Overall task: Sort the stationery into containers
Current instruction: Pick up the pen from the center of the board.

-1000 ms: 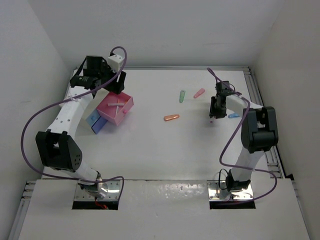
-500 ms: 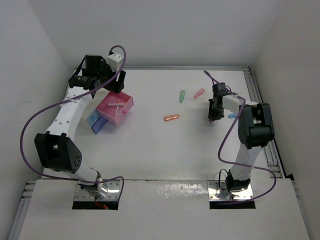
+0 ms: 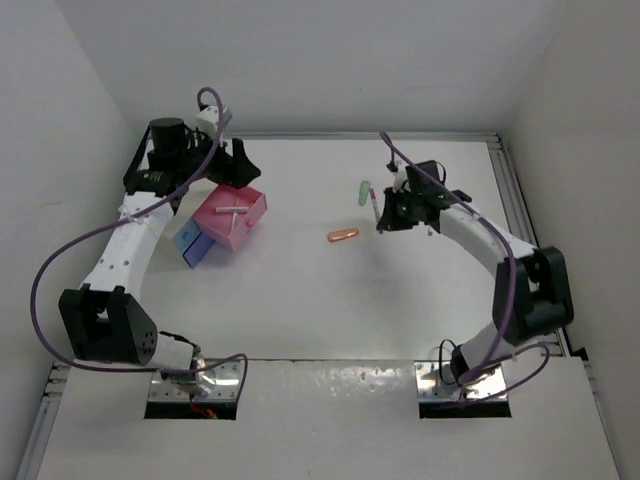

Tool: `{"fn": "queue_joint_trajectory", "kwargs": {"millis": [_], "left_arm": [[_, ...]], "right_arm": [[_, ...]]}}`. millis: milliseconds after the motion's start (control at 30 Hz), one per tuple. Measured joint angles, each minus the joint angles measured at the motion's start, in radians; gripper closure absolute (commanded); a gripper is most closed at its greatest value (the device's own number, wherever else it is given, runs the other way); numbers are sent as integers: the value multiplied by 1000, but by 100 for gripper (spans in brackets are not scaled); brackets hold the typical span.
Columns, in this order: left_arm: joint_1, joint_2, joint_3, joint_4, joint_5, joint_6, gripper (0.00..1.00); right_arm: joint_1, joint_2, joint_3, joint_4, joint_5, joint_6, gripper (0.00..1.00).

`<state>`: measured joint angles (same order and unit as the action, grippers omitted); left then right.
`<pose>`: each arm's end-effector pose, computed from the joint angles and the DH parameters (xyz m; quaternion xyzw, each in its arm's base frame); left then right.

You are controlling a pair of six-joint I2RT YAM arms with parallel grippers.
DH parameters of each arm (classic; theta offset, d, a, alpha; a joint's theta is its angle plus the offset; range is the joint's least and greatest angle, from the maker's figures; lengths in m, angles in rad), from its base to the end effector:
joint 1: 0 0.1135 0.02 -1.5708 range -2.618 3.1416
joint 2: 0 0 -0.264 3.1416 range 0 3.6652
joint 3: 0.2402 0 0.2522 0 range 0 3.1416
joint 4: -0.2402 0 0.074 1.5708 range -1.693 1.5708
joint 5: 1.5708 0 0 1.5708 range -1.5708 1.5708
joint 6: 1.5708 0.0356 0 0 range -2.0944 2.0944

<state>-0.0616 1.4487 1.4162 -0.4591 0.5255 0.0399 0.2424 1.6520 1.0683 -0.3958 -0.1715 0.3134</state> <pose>0.3253 -0.0380 0.3781 0.1753 0.8206 -0.2282 0.4937 0.3283 0.0874 0.2011 0.0089 0.9534 0.1584 0.2567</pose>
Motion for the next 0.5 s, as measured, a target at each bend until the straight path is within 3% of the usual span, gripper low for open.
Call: {"fn": "queue_joint_trajectory", "kwargs": {"millis": [200, 500], "left_arm": [[-10, -139, -291, 343, 261, -327, 15], [-89, -142, -324, 568, 375, -554, 10]], "right_arm": [[141, -238, 3, 191, -214, 26, 100], [332, -233, 102, 320, -360, 133, 100]]}}
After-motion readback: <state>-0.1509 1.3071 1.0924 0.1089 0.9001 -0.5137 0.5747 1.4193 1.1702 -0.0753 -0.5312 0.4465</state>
